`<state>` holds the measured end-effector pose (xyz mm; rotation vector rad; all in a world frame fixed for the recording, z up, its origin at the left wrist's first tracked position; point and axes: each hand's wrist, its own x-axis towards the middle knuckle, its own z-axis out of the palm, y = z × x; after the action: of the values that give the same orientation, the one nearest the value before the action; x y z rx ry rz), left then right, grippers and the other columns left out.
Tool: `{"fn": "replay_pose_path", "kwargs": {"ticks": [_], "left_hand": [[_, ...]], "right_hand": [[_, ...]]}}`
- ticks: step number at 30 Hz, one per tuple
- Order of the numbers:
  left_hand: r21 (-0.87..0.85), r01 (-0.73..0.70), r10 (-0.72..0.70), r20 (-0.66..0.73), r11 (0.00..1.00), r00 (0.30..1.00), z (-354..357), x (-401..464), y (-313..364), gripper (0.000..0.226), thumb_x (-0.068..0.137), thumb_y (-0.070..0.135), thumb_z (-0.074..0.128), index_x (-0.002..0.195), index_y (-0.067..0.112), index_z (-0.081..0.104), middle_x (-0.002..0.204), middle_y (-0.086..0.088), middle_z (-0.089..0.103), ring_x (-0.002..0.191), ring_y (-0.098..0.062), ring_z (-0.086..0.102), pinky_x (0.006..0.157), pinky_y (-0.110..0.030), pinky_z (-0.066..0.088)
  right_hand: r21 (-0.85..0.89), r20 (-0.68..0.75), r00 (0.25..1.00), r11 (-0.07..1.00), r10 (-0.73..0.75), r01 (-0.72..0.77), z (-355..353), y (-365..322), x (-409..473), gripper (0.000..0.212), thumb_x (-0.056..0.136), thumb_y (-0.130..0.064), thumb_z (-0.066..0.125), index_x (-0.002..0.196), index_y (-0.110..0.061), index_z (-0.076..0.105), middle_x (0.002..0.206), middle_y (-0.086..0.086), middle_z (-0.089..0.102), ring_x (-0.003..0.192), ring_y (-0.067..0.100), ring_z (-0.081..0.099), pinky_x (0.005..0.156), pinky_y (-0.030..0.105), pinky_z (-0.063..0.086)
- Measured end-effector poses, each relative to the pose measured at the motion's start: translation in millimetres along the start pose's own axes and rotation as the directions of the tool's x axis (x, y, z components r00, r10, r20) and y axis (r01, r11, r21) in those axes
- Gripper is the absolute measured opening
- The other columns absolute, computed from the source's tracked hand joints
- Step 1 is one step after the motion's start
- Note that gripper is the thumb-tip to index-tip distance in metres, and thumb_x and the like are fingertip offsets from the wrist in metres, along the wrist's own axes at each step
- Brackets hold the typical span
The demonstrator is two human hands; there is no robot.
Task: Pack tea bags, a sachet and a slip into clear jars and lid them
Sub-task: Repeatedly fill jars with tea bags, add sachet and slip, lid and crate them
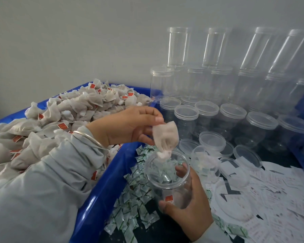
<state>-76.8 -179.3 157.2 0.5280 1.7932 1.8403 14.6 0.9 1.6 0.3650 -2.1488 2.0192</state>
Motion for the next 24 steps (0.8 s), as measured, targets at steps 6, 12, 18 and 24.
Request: {"fn": "replay_pose_path", "kwargs": {"ticks": [6, 12, 18, 24], "left_hand": [[-0.048, -0.032, 0.028, -0.083, 0.998, 0.996, -6.4, 0.0, 3.8, 0.016, 0.081, 0.027, 0.059, 0.086, 0.012, 0.055, 0.090, -0.005, 0.070, 0.069, -0.015, 0.068, 0.048, -0.020, 0.053], [0.034, -0.049, 0.058, -0.348, 0.998, 0.936, -25.0, 4.6, 3.4, 0.009, 0.087, 0.022, 0.060, 0.086, 0.013, 0.060, 0.082, -0.002, 0.069, 0.066, -0.010, 0.064, 0.048, -0.018, 0.050], [0.144, 0.041, 0.070, -0.689, 0.989, 0.722, -59.1, 9.6, -3.8, 0.010, 0.092, 0.011, 0.054, 0.087, 0.007, 0.062, 0.076, -0.007, 0.064, 0.058, -0.011, 0.060, 0.055, -0.023, 0.053], [0.771, 0.623, 0.063, -0.633, 0.130, 0.771, -89.0, 16.9, -42.0, 0.029, 0.097, 0.011, 0.043, 0.115, 0.004, 0.063, 0.116, -0.012, 0.064, 0.104, -0.025, 0.060, 0.093, -0.035, 0.047]], "right_hand": [[0.054, 0.018, 1.000, 0.998, 0.023, -0.024, 0.6, 2.3, 0.3, 0.099, 0.046, -0.015, 0.089, 0.131, -0.030, 0.039, 0.126, -0.017, 0.056, 0.116, -0.001, 0.055, 0.087, 0.017, 0.050], [0.111, 0.021, 0.999, 0.993, -0.038, 0.035, 0.0, -5.6, 0.5, 0.089, 0.049, 0.016, 0.083, 0.118, -0.023, 0.045, 0.122, -0.003, 0.054, 0.100, -0.013, 0.058, 0.073, 0.002, 0.046], [0.136, -0.017, 0.996, 0.987, -0.086, 0.087, -3.0, -1.1, 1.2, 0.079, 0.047, -0.002, 0.081, 0.118, -0.015, 0.049, 0.121, -0.007, 0.054, 0.099, -0.014, 0.058, 0.071, 0.003, 0.048], [0.065, -0.053, 0.989, 0.987, -0.141, 0.145, -1.7, 6.3, 4.4, 0.083, 0.047, -0.024, 0.091, 0.112, -0.058, 0.053, 0.118, -0.022, 0.058, 0.109, -0.005, 0.057, 0.078, 0.013, 0.052]]}}
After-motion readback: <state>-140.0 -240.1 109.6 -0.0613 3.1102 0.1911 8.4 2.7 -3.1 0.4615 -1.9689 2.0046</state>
